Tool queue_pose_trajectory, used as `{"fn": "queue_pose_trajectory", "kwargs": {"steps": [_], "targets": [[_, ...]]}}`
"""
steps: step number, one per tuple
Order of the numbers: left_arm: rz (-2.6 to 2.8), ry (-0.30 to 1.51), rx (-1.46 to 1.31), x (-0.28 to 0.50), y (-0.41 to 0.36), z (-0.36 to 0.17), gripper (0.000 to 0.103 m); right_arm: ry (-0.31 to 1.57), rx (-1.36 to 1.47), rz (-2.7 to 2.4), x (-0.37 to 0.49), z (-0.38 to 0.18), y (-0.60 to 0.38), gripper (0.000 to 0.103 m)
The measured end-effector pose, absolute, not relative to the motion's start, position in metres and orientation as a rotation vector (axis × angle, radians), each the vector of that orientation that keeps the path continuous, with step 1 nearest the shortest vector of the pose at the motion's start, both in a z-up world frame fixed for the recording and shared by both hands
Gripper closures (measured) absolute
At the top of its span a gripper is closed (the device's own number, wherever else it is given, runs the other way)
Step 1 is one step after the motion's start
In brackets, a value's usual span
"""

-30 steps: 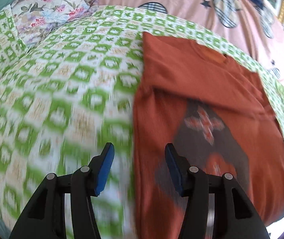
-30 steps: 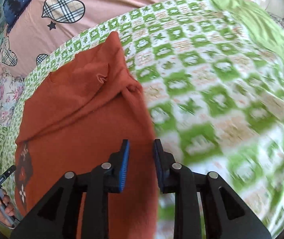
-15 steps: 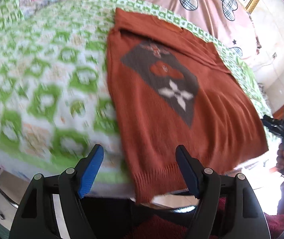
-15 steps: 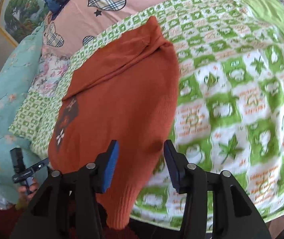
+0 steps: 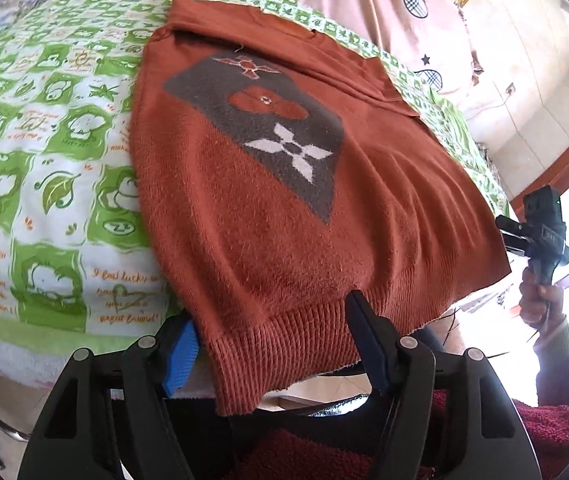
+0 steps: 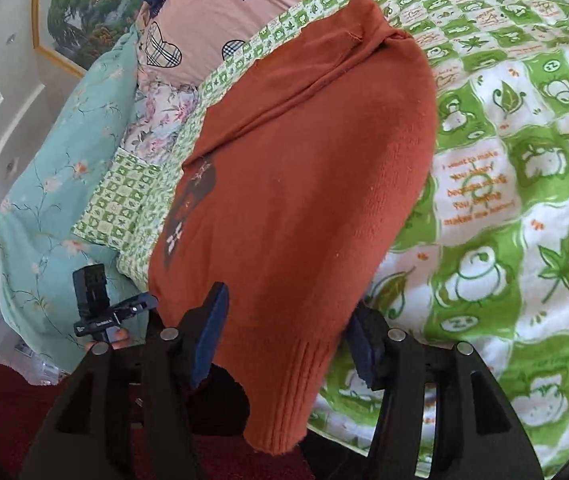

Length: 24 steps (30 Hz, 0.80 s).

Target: Fold small clothes

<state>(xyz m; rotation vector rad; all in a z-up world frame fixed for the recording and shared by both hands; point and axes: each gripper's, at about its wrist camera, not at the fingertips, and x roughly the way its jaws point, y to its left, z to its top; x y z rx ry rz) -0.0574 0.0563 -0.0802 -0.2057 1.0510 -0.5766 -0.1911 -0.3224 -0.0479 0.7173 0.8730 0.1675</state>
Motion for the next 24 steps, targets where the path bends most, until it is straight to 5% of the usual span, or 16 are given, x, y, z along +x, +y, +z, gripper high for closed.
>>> {"fn": "queue_pose_trajectory", "kwargs": {"steps": [3, 8, 24], "targets": [[-0.565, 1.046, -0.199, -0.056, 0.059, -0.081, 0.053, 0.892, 0.68, 0.174, -0.19, -0.047, -0.319, 0.049], [-0.554, 1.049, -0.198, -0.054, 0.068, -0.085, 0.095, 0.942, 0.63, 0.146, -0.198, -0.047, -0.321, 0.086], [-0.573, 0.755, -0.272, -0.053, 0.084, 0.022, 0.098, 0.629, 0.767, 0.172, -0.202, 0.014, -0.355, 0.091]]}}
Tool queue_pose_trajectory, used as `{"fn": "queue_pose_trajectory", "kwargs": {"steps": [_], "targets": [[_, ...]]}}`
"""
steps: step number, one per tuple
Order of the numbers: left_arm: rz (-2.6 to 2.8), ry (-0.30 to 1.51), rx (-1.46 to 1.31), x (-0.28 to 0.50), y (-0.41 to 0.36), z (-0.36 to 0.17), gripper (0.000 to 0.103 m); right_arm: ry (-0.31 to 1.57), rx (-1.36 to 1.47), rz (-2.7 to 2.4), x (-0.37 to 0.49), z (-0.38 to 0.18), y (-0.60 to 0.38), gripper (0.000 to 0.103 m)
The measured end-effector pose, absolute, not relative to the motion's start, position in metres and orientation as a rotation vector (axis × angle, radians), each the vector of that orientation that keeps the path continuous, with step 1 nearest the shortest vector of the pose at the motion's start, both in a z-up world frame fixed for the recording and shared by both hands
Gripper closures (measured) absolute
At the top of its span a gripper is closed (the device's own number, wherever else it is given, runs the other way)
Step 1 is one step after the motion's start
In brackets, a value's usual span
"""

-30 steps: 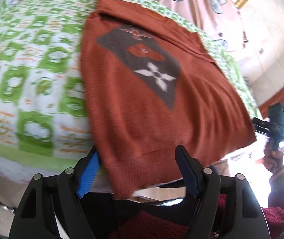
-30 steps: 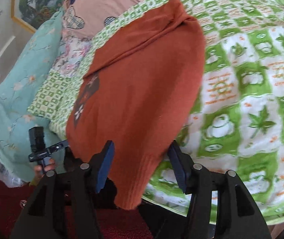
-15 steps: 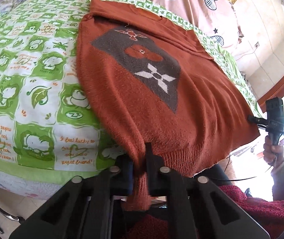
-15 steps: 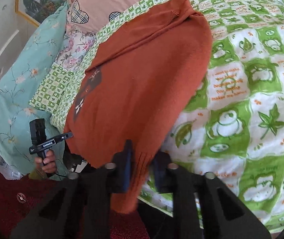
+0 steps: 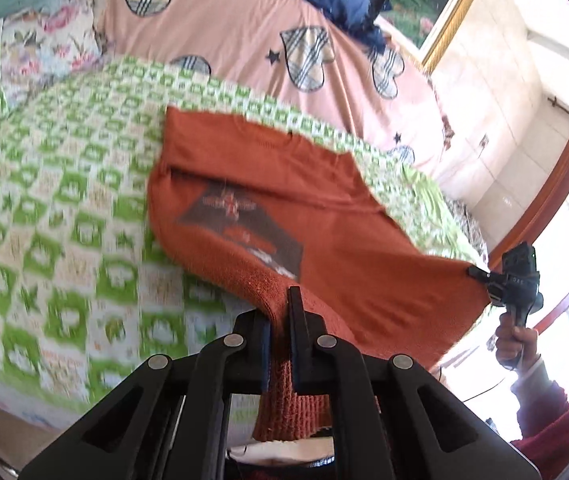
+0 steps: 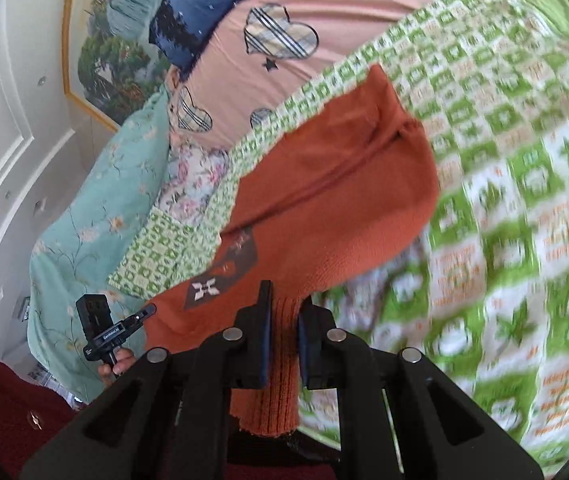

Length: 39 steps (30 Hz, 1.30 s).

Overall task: Fold small clothes
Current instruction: 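Grasp the ribbed hem with both tools and fold it toward the collar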

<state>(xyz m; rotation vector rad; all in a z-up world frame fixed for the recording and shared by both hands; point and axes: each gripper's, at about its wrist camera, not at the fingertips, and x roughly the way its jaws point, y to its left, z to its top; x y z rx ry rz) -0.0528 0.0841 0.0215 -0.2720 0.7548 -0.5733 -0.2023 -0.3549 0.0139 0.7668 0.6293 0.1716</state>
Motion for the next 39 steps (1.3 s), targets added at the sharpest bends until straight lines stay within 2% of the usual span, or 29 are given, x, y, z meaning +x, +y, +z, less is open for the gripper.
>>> {"fn": "queue_pose_trajectory", "kwargs": {"steps": [7, 13, 22, 30, 33, 34, 35, 37, 39], "targets": [[-0.513, 0.625, -0.303, 0.009, 0.082, 0.053, 0.098, 0.545, 0.732, 0.15, -0.135, 0.047, -0.384, 0.091], [-0.432, 0.626, -0.282, 0.095, 0.071, 0.057, 0.098, 0.593, 0.711, 0.041, -0.045, 0.047, -0.421, 0.091], [-0.351, 0.73, -0.304, 0.218, 0.063, 0.028, 0.098, 0.695, 0.735, -0.04, 0.066, 0.016, -0.466, 0.091], [-0.297, 0.853, -0.268, 0.296, 0.043, -0.025, 0.097, 0.81, 0.781, -0.125, 0.106, -0.035, -0.494, 0.088], [-0.286, 0.935, -0.273, 0.305, 0.044, -0.047, 0.093, 0.8, 0.855, -0.129, 0.095, -0.046, -0.5, 0.087], [-0.298, 0.932, -0.29, 0.3, 0.046, -0.047, 0.088, 0.775, 0.858, -0.132, 0.086, -0.042, -0.499, 0.086], [-0.319, 0.921, -0.306, 0.288, 0.047, -0.043, 0.078, 0.753, 0.836, -0.146, 0.077, -0.036, -0.496, 0.085], [-0.351, 0.889, -0.294, 0.261, 0.045, -0.033, 0.065, 0.715, 0.744, -0.16, 0.06, -0.021, -0.479, 0.081], [-0.408, 0.856, -0.272, 0.229, 0.035, -0.023, 0.059, 0.715, 0.629, -0.048, 0.053, -0.01, -0.447, 0.081]]}}
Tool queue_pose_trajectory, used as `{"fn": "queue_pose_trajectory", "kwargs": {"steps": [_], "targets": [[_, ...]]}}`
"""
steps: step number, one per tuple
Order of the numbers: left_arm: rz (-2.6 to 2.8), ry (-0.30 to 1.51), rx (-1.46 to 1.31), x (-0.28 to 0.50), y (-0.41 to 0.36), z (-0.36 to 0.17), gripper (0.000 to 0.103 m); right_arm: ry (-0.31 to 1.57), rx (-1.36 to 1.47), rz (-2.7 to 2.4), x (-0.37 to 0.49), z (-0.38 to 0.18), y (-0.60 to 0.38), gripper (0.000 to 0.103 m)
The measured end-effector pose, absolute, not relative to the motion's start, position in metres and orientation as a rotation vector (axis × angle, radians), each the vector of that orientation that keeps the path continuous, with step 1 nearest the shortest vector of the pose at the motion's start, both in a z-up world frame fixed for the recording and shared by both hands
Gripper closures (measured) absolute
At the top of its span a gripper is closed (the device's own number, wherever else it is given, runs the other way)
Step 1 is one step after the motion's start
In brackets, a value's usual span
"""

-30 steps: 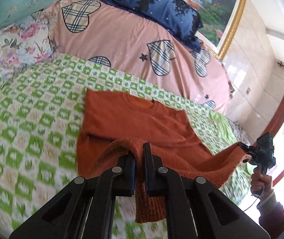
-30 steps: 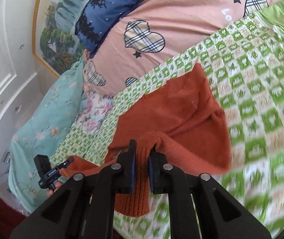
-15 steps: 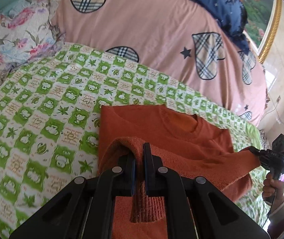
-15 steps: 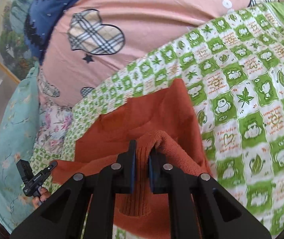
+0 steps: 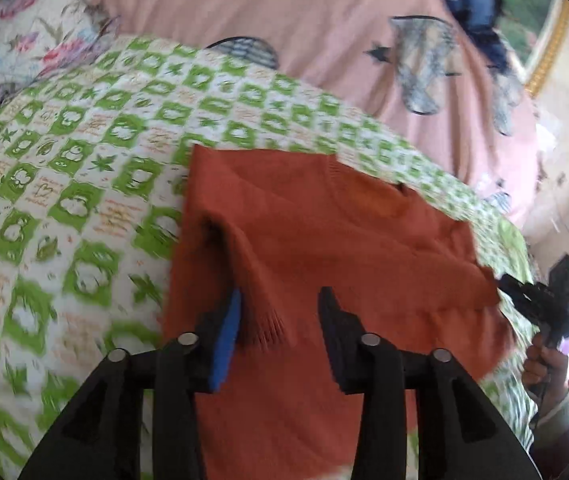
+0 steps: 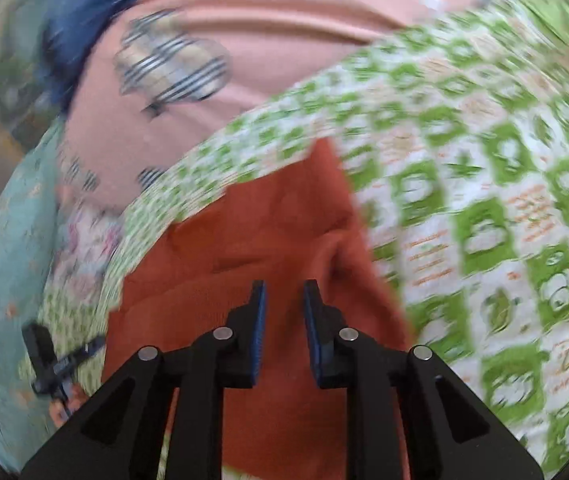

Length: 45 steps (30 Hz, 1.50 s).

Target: Fold small clothes

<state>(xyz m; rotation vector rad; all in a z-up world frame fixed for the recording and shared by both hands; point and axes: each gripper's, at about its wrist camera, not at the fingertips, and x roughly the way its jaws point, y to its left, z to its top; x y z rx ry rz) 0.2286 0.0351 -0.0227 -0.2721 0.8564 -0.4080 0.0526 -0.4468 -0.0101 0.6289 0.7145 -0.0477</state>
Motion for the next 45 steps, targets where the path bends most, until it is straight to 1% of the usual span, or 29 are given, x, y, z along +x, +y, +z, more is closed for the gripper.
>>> {"fn": "queue_pose_trajectory", "kwargs": {"steps": [1, 4, 6, 8, 10, 11, 12, 15, 17, 18, 20, 21, 25, 30, 33, 34, 36, 40, 45], "targets": [[-0.447, 0.854, -0.258, 0.216, 0.026, -0.021, 0.057, 0.742, 0.578, 0.009, 0.054, -0.01, -0.431, 0.081], [-0.544, 0.907, -0.165, 0.198, -0.013, -0.031, 0.057, 0.939, 0.328, 0.132, 0.072, -0.029, -0.368, 0.081], [-0.545, 0.952, -0.088, 0.203, -0.038, -0.045, 0.057, 1.018, 0.198, 0.107, 0.085, -0.041, -0.349, 0.082], [-0.524, 0.981, -0.031, 0.218, -0.053, -0.054, 0.057, 1.039, 0.145, 0.081, 0.099, -0.044, -0.347, 0.082], [-0.508, 0.977, -0.021, 0.238, -0.055, -0.051, 0.058, 1.02, 0.147, 0.027, 0.115, -0.037, -0.362, 0.082], [-0.476, 0.978, -0.01, 0.255, -0.054, -0.047, 0.064, 1.008, 0.135, -0.03, 0.124, -0.033, -0.372, 0.082], [-0.45, 0.972, -0.006, 0.267, -0.052, -0.044, 0.066, 0.983, 0.13, -0.113, 0.135, -0.027, -0.389, 0.082], [-0.283, 0.928, -0.012, 0.315, -0.03, -0.03, 0.065, 0.891, 0.282, -0.232, 0.147, -0.012, -0.436, 0.082], [-0.208, 0.905, -0.071, 0.341, -0.007, -0.019, 0.065, 0.831, 0.376, -0.292, 0.145, -0.003, -0.46, 0.082], [-0.189, 0.895, -0.116, 0.349, 0.005, -0.015, 0.065, 0.808, 0.401, -0.32, 0.143, 0.002, -0.467, 0.082], [-0.138, 0.878, -0.164, 0.353, 0.025, -0.007, 0.061, 0.77, 0.429, -0.35, 0.136, 0.007, -0.472, 0.079], [-0.133, 0.871, -0.183, 0.351, 0.033, -0.005, 0.06, 0.756, 0.436, -0.36, 0.13, 0.01, -0.472, 0.078], [-0.145, 0.879, -0.212, 0.312, 0.053, -0.008, 0.059, 0.726, 0.481, -0.367, 0.1, 0.01, -0.473, 0.072], [-0.218, 0.894, -0.266, 0.226, 0.053, -0.017, 0.058, 0.715, 0.532, -0.301, 0.05, -0.003, -0.444, 0.072], [-0.26, 0.886, -0.305, 0.178, 0.047, -0.023, 0.054, 0.713, 0.518, -0.271, 0.029, -0.014, -0.414, 0.072], [-0.263, 0.884, -0.317, 0.165, 0.045, -0.024, 0.05, 0.712, 0.513, -0.259, 0.023, -0.017, -0.403, 0.072], [-0.271, 0.881, -0.345, 0.141, 0.039, -0.029, 0.048, 0.713, 0.51, -0.238, 0.01, -0.023, -0.385, 0.072], [-0.28, 0.904, -0.385, 0.11, 0.032, -0.04, 0.047, 0.71, 0.499, -0.177, -0.005, -0.028, -0.357, 0.072], [-0.286, 0.917, -0.503, 0.101, 0.037, -0.055, 0.038, 0.704, 0.475, -0.106, -0.012, -0.031, -0.332, 0.067]]}}
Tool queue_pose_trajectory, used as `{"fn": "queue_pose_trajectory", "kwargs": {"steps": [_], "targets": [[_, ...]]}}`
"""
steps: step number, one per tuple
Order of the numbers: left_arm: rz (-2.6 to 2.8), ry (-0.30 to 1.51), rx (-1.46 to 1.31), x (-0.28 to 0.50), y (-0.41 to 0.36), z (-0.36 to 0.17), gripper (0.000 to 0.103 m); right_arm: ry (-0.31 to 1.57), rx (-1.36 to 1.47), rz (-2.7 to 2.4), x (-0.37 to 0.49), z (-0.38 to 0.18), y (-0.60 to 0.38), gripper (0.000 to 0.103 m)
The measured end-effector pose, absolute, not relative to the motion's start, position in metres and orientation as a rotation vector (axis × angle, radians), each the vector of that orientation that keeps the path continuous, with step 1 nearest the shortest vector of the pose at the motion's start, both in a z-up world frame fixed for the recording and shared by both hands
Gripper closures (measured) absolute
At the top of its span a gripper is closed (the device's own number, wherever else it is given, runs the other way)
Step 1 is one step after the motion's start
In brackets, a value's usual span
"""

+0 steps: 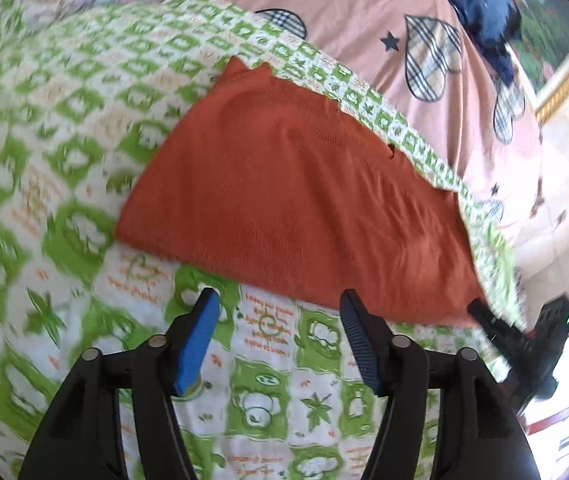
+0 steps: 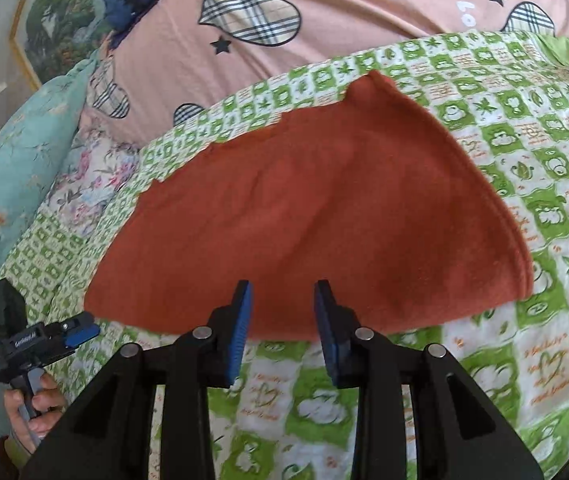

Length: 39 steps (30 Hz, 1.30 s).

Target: Fold small clothes

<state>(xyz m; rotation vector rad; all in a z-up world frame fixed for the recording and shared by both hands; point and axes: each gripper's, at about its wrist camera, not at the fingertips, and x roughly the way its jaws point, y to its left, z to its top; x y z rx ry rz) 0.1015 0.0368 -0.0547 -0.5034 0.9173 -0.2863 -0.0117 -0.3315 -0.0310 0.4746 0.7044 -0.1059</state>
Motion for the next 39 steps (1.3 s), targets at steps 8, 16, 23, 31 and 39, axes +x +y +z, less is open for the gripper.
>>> {"fn": "queue_pose_trajectory", "kwargs": {"steps": [8, 16, 23, 31, 39], "targets": [[-0.238, 0.9, -0.616, 0.122, 0.047, -0.068, 0.037, 0.701, 0.453, -0.054, -0.013, -0.035, -0.317, 0.061], [-0.154, 0.861, -0.671, 0.17, 0.059, -0.068, 0.053, 0.705, 0.512, -0.043, -0.011, -0.041, -0.325, 0.061], [-0.228, 0.786, -0.49, 0.18, 0.024, -0.019, 0.093, 0.691, 0.562, -0.008, 0.001, -0.022, -0.345, 0.061], [-0.429, 0.701, -0.091, 0.166, -0.122, 0.016, 0.094, 0.754, 0.718, 0.083, 0.054, 0.004, -0.395, 0.055], [-0.457, 0.759, 0.048, 0.159, -0.175, -0.029, 0.096, 0.895, 0.833, 0.226, 0.133, -0.026, -0.402, 0.039]]}}
